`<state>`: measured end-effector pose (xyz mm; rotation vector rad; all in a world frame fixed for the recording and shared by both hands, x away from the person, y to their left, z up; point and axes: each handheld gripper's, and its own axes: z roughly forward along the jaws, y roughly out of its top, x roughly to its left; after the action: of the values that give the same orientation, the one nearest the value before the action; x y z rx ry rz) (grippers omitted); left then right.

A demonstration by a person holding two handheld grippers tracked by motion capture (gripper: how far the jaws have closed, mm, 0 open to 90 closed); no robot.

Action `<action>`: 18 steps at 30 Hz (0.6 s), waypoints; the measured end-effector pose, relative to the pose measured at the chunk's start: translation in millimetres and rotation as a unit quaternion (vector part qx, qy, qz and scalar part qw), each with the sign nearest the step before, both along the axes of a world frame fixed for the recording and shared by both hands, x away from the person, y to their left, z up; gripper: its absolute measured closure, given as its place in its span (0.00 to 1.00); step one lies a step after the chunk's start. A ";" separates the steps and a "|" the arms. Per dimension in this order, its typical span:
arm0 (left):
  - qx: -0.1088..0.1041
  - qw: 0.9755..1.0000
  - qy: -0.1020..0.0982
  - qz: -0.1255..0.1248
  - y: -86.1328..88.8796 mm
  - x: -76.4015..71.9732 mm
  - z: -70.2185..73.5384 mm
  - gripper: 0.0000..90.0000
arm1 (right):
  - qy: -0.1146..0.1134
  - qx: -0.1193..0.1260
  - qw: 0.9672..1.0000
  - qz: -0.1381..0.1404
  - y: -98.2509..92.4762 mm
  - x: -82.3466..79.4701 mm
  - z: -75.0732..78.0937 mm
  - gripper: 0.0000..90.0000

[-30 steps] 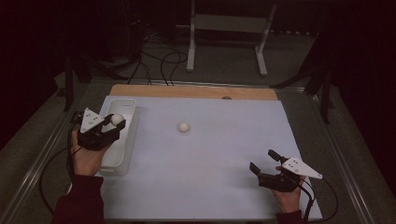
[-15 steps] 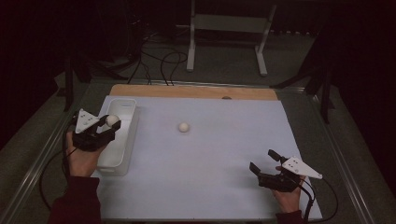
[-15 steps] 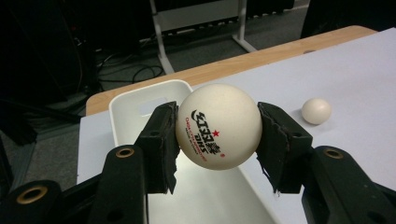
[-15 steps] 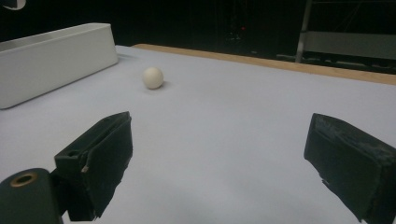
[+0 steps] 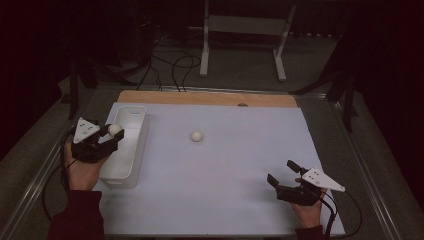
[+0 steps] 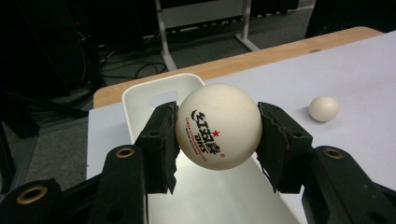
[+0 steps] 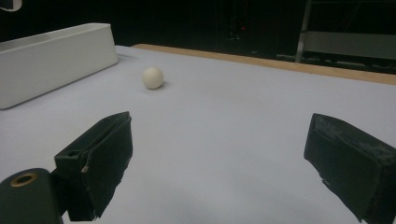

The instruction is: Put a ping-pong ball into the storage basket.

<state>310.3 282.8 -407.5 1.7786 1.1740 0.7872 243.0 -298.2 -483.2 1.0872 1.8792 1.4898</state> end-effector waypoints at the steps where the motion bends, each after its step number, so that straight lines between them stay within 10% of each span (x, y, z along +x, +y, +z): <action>1: -0.001 1.000 0.001 0.001 0.9 -0.2 -0.3 0.56 | 0.000 0.000 1.000 0.000 0.0 -0.1 0.0 0.09; 16: -0.011 1.000 0.000 -0.006 6.8 -3.0 -0.9 0.56 | 0.000 0.000 1.000 -0.001 0.1 0.0 0.0 0.09; 18: -0.027 1.000 -0.011 0.003 6.4 -3.7 -0.6 0.39 | 0.000 -0.001 1.000 -0.001 0.1 0.0 0.0 0.09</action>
<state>306.6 289.2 -408.1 1.7183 1.1765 0.7710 243.0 -298.1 -483.3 1.0870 1.8783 1.4876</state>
